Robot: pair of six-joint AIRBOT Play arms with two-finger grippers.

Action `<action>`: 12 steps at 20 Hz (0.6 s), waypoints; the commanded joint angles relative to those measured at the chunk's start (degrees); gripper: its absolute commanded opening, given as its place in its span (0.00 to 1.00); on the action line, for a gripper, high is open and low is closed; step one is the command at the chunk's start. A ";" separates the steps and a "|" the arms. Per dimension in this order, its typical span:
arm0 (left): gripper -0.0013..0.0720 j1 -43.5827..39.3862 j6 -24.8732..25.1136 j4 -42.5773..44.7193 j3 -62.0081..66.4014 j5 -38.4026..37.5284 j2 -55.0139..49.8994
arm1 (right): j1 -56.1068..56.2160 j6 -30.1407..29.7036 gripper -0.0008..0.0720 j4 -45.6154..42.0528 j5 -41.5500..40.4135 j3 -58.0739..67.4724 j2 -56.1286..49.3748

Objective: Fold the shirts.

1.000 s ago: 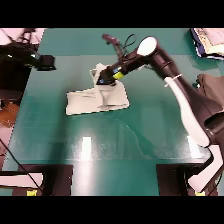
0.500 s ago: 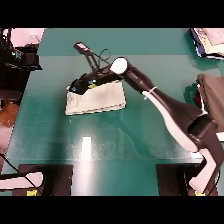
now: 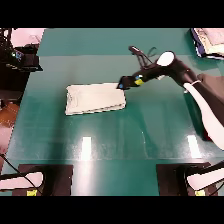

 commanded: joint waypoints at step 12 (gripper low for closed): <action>0.05 0.04 0.15 -4.61 -1.84 -1.51 0.02 | 1.09 3.02 0.95 15.76 1.79 4.07 -17.79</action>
